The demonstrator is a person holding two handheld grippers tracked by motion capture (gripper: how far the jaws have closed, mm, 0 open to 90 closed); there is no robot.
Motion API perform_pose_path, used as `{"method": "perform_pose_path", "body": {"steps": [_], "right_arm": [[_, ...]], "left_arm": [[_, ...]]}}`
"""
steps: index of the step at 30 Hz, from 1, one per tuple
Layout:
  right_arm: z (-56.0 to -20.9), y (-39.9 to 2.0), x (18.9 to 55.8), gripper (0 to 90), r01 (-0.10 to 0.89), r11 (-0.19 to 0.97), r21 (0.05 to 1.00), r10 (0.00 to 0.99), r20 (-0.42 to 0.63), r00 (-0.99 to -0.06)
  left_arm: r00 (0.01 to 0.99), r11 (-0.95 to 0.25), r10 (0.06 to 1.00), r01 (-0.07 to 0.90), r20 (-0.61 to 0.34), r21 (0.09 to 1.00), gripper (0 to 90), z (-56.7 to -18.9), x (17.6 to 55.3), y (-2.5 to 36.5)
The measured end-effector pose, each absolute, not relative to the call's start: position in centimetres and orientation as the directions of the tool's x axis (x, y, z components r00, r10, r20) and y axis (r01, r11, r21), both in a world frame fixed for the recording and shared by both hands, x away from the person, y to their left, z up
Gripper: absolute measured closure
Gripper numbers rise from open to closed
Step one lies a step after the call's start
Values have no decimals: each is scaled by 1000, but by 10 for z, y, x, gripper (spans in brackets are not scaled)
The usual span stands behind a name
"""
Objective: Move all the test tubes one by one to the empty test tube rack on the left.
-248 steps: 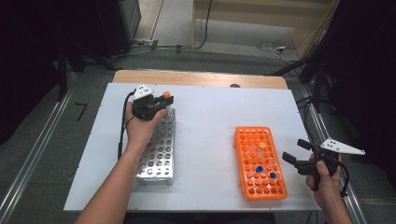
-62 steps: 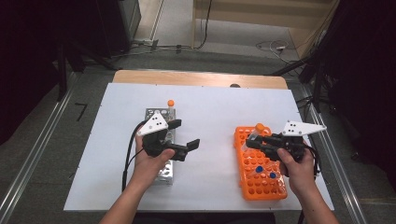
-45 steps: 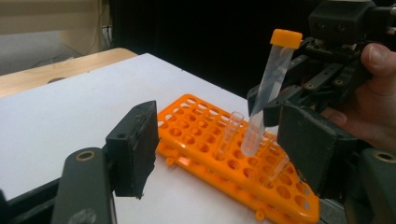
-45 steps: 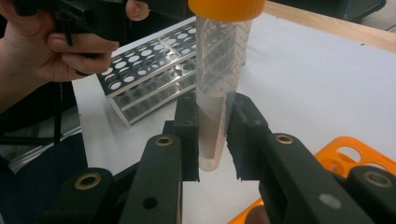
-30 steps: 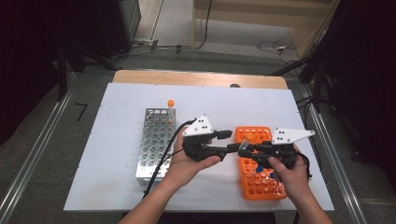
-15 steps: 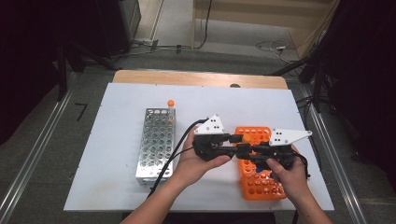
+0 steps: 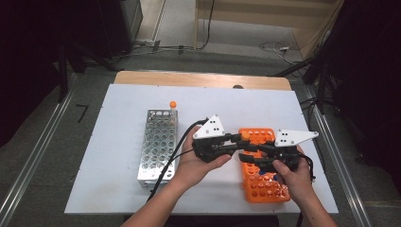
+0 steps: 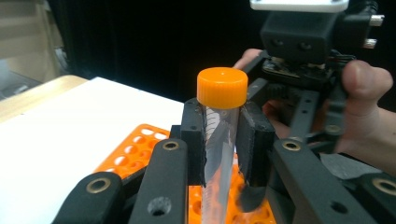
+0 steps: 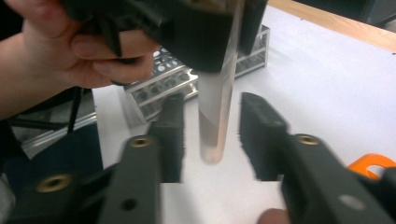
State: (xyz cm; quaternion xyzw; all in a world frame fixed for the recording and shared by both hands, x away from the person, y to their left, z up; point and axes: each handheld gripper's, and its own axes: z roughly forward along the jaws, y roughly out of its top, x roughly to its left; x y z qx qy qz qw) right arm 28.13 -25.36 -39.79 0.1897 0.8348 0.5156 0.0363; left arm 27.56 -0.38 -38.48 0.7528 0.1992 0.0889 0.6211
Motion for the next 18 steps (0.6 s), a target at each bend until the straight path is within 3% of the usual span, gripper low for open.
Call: {"method": "perform_pose_path", "body": {"steps": [10, 18], "right_arm": [[-397, -271, 284, 145, 291, 336, 896, 396, 146, -906], [-401, -284, 290, 10, 339, 294, 894, 464, 177, -868]], "left_arm": [[858, -120, 503, 190, -105, 974, 757, -383, 282, 35], [804, -68, 582, 199, -123, 978, 757, -385, 289, 76]]}}
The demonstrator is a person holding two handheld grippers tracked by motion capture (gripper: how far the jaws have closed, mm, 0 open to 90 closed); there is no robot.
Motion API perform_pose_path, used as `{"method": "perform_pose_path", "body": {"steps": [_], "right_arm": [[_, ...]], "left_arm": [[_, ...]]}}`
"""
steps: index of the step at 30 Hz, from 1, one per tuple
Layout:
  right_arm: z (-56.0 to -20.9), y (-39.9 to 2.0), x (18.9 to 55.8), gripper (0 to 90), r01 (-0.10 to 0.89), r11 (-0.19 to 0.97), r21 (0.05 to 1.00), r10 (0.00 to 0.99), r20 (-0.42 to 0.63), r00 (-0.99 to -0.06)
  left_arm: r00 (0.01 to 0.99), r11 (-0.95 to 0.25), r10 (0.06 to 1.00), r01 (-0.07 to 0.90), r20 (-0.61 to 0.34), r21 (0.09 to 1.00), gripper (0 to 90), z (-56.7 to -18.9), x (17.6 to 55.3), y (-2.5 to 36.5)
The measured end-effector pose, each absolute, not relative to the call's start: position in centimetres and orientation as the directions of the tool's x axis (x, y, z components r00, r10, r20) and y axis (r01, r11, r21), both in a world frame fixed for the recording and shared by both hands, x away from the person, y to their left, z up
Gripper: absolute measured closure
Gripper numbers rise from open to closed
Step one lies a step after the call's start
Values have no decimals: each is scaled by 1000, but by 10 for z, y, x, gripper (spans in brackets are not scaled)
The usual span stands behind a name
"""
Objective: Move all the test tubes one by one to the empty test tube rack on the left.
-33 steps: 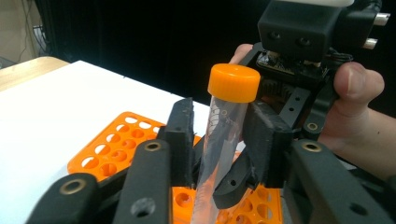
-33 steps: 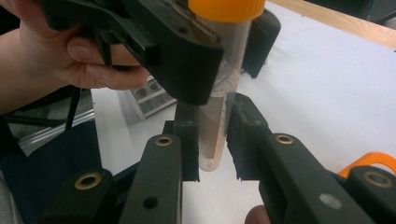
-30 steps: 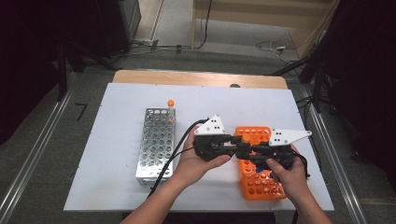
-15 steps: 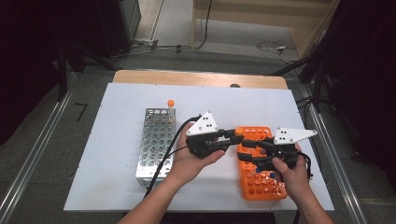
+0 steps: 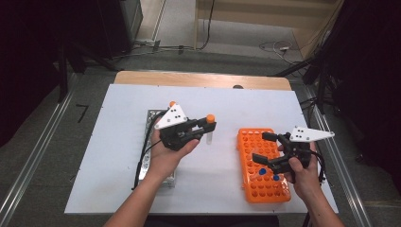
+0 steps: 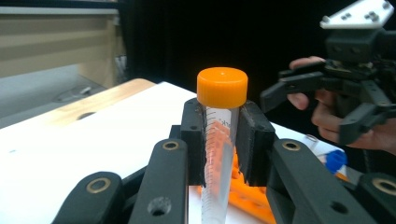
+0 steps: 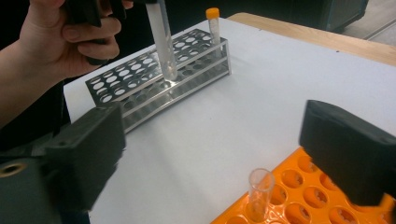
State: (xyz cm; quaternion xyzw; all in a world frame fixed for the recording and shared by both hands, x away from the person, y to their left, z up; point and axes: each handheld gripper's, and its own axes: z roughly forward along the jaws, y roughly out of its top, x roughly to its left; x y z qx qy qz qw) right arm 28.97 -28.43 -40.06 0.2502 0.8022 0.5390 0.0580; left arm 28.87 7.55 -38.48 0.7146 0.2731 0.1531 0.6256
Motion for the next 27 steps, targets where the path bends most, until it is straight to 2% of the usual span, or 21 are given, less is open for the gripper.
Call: {"method": "perform_pose_path", "body": {"steps": [11, 27], "right_arm": [[-404, -301, 293, 0, 359, 253, 898, 538, 178, -824], [-413, -327, 298, 0, 377, 212, 902, 610, 179, -772]], "left_arm": [[714, -7, 688, 190, -133, 982, 757, -388, 301, 125], [596, -9, 798, 156, -87, 988, 758, -401, 320, 151]]}}
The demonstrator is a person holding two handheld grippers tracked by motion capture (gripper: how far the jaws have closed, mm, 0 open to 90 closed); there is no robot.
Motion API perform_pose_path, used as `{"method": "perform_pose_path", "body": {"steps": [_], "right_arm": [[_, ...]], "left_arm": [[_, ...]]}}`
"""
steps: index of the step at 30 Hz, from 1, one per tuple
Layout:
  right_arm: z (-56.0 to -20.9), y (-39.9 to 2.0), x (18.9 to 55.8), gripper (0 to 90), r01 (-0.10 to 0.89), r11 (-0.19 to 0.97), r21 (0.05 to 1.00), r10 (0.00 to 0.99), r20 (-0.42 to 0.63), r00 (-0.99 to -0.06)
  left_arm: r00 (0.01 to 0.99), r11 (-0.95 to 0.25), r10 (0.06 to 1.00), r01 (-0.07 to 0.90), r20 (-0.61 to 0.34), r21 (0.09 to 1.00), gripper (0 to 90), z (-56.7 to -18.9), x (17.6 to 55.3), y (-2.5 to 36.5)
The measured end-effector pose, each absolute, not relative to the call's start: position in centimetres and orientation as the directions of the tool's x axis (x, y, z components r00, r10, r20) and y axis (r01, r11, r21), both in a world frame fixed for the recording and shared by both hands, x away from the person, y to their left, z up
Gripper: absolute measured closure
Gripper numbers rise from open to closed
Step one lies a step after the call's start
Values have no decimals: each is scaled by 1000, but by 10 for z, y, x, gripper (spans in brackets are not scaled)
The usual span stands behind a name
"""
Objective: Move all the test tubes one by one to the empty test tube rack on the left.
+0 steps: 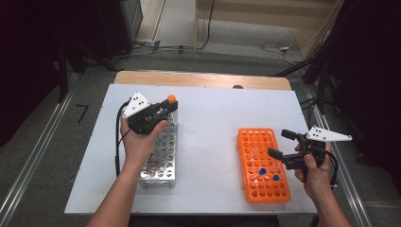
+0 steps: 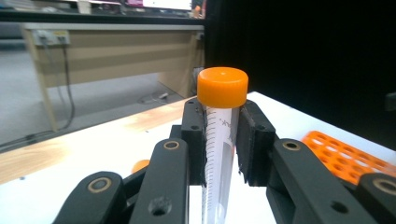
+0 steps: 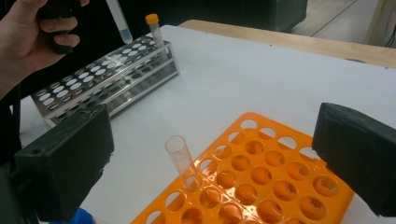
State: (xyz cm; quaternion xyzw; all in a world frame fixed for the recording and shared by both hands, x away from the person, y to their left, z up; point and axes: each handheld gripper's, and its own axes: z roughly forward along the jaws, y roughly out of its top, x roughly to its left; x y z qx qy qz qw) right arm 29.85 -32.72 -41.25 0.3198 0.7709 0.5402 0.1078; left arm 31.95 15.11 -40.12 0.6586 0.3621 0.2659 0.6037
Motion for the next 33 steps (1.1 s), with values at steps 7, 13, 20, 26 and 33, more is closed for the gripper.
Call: {"method": "perform_pose_path", "body": {"steps": [7, 13, 20, 26, 33], "right_arm": [[-417, -333, 301, 0, 388, 198, 900, 627, 188, -756], [-419, -336, 302, 0, 397, 182, 900, 636, 200, -745], [-421, -337, 302, 0, 401, 182, 898, 640, 201, -742], [-422, -337, 302, 0, 404, 184, 896, 641, 202, -740], [-423, -336, 302, 0, 401, 189, 896, 640, 198, -743]], "left_arm": [[565, 7, 820, 141, -86, 990, 758, -411, 327, 155], [542, 22, 834, 157, -104, 987, 758, -417, 332, 158], [530, 18, 841, 170, -107, 985, 758, -423, 338, 157], [518, -2, 850, 186, -96, 983, 757, -430, 341, 155], [513, -11, 854, 184, -87, 983, 757, -432, 342, 154]]}}
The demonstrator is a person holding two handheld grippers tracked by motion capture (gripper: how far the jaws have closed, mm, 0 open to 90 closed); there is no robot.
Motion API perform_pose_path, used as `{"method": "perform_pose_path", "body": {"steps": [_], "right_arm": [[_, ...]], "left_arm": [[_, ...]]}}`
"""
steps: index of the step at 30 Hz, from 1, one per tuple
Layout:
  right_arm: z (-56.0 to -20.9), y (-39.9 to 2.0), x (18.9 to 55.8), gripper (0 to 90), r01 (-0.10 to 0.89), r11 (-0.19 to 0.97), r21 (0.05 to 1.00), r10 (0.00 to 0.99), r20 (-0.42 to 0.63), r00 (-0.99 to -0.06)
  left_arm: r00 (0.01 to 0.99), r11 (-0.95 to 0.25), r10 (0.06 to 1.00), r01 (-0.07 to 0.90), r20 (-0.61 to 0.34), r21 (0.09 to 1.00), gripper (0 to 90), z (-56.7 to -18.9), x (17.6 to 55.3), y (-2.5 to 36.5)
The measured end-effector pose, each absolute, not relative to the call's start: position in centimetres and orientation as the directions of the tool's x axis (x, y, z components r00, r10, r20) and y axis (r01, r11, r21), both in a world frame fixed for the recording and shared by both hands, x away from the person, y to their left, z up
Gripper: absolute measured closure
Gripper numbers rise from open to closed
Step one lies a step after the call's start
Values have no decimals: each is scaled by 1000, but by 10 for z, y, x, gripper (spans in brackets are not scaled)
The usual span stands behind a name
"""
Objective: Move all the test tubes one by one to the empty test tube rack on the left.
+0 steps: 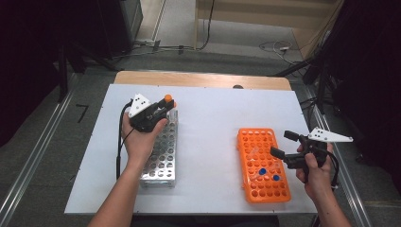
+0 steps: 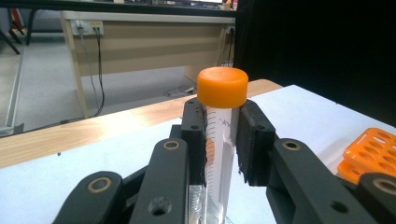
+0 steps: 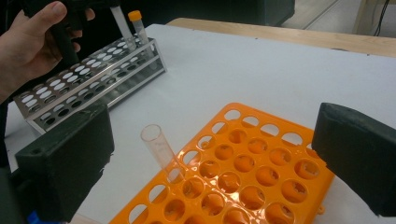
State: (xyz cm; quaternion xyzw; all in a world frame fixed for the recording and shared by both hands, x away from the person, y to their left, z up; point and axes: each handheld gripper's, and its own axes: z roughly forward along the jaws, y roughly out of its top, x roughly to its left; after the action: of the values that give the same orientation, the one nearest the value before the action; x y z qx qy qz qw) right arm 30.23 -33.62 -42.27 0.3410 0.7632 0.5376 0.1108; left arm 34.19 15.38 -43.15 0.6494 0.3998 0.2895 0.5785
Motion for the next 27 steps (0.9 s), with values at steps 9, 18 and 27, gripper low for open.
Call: {"method": "perform_pose_path", "body": {"steps": [9, 18, 27], "right_arm": [[-423, -338, 302, 0, 402, 183, 897, 643, 200, -739], [-423, -340, 303, 0, 408, 176, 896, 650, 205, -732], [-423, -341, 304, 0, 404, 174, 898, 650, 204, -732]], "left_arm": [[501, -78, 864, 235, -52, 969, 755, -435, 342, 147], [494, -144, 869, 294, -22, 945, 751, -436, 342, 143], [488, -167, 873, 315, -8, 934, 751, -436, 342, 142]]}}
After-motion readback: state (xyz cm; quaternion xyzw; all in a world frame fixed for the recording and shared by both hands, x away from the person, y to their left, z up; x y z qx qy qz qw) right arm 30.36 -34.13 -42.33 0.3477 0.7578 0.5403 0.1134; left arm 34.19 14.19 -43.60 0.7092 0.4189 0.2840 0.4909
